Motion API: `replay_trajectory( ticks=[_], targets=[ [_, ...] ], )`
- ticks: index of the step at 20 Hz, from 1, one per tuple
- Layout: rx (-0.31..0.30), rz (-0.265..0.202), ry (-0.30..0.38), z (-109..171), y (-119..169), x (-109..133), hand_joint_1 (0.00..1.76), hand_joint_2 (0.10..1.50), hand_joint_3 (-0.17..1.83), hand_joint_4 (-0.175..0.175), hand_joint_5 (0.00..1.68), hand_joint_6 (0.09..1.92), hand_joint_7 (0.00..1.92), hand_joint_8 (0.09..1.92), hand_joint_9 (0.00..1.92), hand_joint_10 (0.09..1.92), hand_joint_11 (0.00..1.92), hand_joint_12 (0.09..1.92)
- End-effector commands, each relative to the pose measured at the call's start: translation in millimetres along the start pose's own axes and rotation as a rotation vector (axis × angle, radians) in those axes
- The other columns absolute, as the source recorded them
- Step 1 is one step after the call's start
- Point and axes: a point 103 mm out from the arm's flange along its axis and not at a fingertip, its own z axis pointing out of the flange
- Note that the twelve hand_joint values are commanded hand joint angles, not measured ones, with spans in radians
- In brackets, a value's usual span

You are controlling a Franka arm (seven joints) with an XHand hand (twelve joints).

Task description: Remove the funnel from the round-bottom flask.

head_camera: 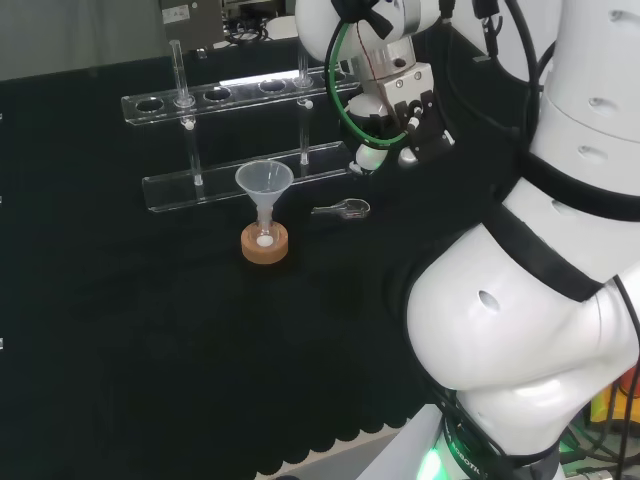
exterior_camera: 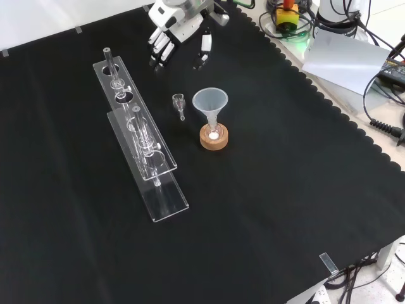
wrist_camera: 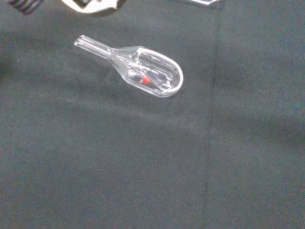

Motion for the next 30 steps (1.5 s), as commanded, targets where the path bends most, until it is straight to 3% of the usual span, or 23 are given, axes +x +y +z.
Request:
replay_trajectory(
  ticks=[1, 9, 15, 23, 30],
  targets=[
    [-0.041, -0.008, -0.008, -21.6, -35.7, 18.3, 0.80, 0.72, 0.60, -0.044, 0.28, 0.09, 0.16, 0.67, 0.39, 0.66, 0.23, 1.34],
    [-0.097, -0.003, -0.011, -43.6, -64.4, 30.4, 0.80, 0.72, 0.60, -0.040, 0.29, 0.09, 0.23, 0.67, 0.48, 0.65, 0.26, 1.34],
    [-0.101, -0.050, -0.018, -54.7, -77.3, 51.4, 0.77, 0.72, 0.60, -0.045, 0.29, 0.09, 0.24, 0.67, 0.50, 0.64, 0.28, 1.34],
    [-0.044, -0.118, -0.012, -56.1, -73.3, 76.1, 0.64, 0.68, 0.52, -0.057, 0.17, 0.09, 0.15, 0.67, 0.43, 0.64, 0.26, 1.36],
    [-0.005, -0.151, -0.018, -57.0, -61.3, 92.2, 0.57, 0.66, 0.41, -0.060, 0.07, 0.09, 0.04, 0.68, 0.34, 0.68, 0.36, 1.35]
  ],
)
